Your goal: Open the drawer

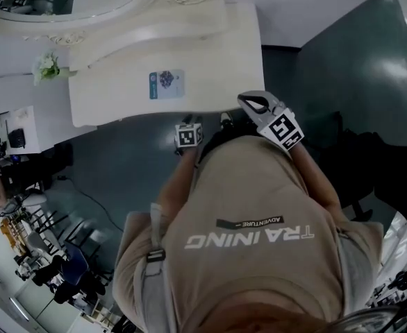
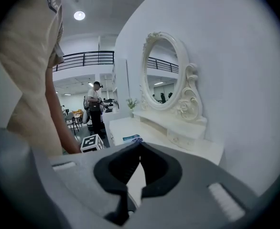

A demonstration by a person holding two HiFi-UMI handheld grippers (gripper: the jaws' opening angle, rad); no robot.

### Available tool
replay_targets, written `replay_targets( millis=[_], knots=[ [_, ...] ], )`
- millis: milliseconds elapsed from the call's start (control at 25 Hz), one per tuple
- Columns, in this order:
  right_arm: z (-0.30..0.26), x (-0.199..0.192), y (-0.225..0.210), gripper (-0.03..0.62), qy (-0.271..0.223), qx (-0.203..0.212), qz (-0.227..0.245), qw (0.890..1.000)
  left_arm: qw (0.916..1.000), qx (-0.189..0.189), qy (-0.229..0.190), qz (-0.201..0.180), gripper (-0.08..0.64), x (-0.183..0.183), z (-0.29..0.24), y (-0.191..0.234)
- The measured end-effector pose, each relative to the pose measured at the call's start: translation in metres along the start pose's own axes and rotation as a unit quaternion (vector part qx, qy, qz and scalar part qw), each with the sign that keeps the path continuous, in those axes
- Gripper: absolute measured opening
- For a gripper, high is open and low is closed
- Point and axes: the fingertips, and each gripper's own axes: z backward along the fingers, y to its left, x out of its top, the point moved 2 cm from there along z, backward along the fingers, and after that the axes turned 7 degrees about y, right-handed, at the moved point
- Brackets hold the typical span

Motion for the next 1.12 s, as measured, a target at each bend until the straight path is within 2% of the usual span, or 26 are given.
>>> replay_targets(
  millis=[200, 400, 640, 840, 960, 1120],
  knots=[
    [0.002, 0.005, -0.004, 0.003, -0.004, -0.02, -0.025, 0.999, 0.9999, -0.015, 0.009, -0.001, 0.14, 0.012, -0.02, 0.013],
    [0.002, -0.003, 0.001, 0.003, 0.009, -0.042, -0.03, 0.999, 0.9988, -0.034, 0.036, -0.003, 0.141, 0.019, -0.04, 0.022],
    [0.01, -0.004, -0.01, 0.003, 0.004, -0.092, -0.06, 0.994, 0.9979, -0.032, 0.055, -0.008, 0.155, 0.013, -0.043, 0.024],
    [-0.008, -0.005, -0.001, 0.003, 0.004, -0.1, -0.072, 0.992, 0.9953, -0.066, 0.07, 0.006, 0.155, 0.015, -0.054, 0.028],
    [-0.023, -0.014, 0.011, 0.003, 0.003, -0.099, -0.081, 0.992, 0.9938, -0.091, 0.061, 0.019, 0.155, 0.021, -0.061, 0.034],
    [-0.021, -0.024, 0.025, 0.003, 0.013, -0.102, -0.097, 0.99, 0.9914, -0.113, 0.065, 0.015, 0.144, 0.01, -0.058, 0.027]
  ],
)
